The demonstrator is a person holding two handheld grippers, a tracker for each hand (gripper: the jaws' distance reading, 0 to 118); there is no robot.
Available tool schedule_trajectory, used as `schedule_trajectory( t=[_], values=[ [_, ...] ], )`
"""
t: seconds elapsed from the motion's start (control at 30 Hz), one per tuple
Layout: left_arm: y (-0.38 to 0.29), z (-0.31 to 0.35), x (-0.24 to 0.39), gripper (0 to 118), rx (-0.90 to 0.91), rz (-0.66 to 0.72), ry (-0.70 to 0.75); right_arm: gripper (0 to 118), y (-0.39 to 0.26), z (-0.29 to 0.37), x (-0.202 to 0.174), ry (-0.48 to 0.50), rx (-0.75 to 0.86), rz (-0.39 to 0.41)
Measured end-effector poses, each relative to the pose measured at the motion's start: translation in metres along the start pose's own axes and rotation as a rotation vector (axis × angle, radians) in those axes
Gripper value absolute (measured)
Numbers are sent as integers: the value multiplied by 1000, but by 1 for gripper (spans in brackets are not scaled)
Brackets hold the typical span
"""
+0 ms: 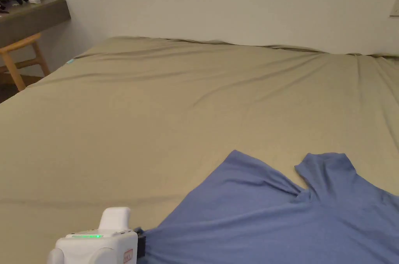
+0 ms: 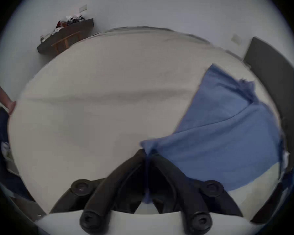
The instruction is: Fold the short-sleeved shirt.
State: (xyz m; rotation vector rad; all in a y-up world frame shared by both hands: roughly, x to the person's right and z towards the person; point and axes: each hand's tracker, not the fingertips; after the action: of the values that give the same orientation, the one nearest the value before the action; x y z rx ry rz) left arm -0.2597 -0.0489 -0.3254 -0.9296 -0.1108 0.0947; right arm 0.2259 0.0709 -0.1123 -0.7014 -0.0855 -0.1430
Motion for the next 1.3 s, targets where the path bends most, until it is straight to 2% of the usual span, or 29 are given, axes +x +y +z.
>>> schedule_trajectory(
  t=[0.03, 0.1, 0.2, 0.23, 0.3, 0.33, 0.37, 0.4, 0.5, 0.63, 0.73, 0.8, 0.83, 0.87, 0.9, 0.93, 0.97, 1.03, 1.07, 1.13, 1.23, 1.3],
  values=[
    [0, -1, 5, 0, 9, 16, 47, 2, 1, -5, 1, -3, -13, 4],
    [-4, -1, 12, 0, 8, -57, 82, 2, 2, -13, 3, 8, -31, 2],
    [-3, 8, 10, 0, 32, 12, 22, 2, 19, -24, 6, 42, -22, 5],
    [-3, 11, 9, 0, 41, 30, 5, 22, 30, -27, 5, 50, -10, -2],
    [0, 21, 9, 0, 74, 55, -16, 117, 55, -45, 13, 74, 7, -28],
    [0, 24, 8, 0, 87, 72, -29, 118, 71, -66, 19, 100, -24, -43],
    [3, 31, 11, 0, 98, 87, -36, 118, 90, -69, 26, 98, 43, -31],
    [5, 36, 14, 0, 104, 91, -48, 118, 106, -87, 29, 122, 12, -54],
    [6, 45, 18, 0, 125, 95, -51, 118, 147, -163, 51, 110, -46, -68],
    [11, 48, 20, 0, 135, 119, -64, 118, 187, -286, 72, -71, -219, -9],
    [14, 38, 20, 0, 124, 139, -73, 118, 188, -367, 83, -132, -386, 14],
    [18, 28, 17, 0, 111, 145, -62, 116, 172, -398, 81, -185, -498, 53],
    [19, 27, 17, 0, 107, 151, -66, 103, 164, -403, 76, -176, -553, 73],
    [20, 26, 19, 0, 106, 152, -72, 96, 162, -394, 73, -75, -475, 47],
    [21, 26, 20, 0, 106, 152, -73, 91, 164, -380, 69, -152, -403, 70],
    [18, 25, 21, 0, 111, 146, -74, 67, 164, -376, 67, -80, -408, 108],
    [20, 26, 23, 0, 113, 140, -80, 48, 163, -372, 61, -94, -413, 157],
    [24, 31, 28, 0, 123, 139, -93, 6, 162, -361, 47, -253, -394, 337],
    [30, 36, 27, 0, 133, 142, -108, 6, 162, -354, 49, -218, -378, 331],
    [35, 48, 31, 0, 174, 151, -139, 5, 165, -337, 55, -108, -372, 207],
    [47, 71, 39, 0, 281, 133, -131, 5, 176, -292, 62, -103, -252, 157],
    [60, 89, 44, 0, 332, 118, -170, 5, 188, -247, 70, -35, -160, 105]
  ],
)
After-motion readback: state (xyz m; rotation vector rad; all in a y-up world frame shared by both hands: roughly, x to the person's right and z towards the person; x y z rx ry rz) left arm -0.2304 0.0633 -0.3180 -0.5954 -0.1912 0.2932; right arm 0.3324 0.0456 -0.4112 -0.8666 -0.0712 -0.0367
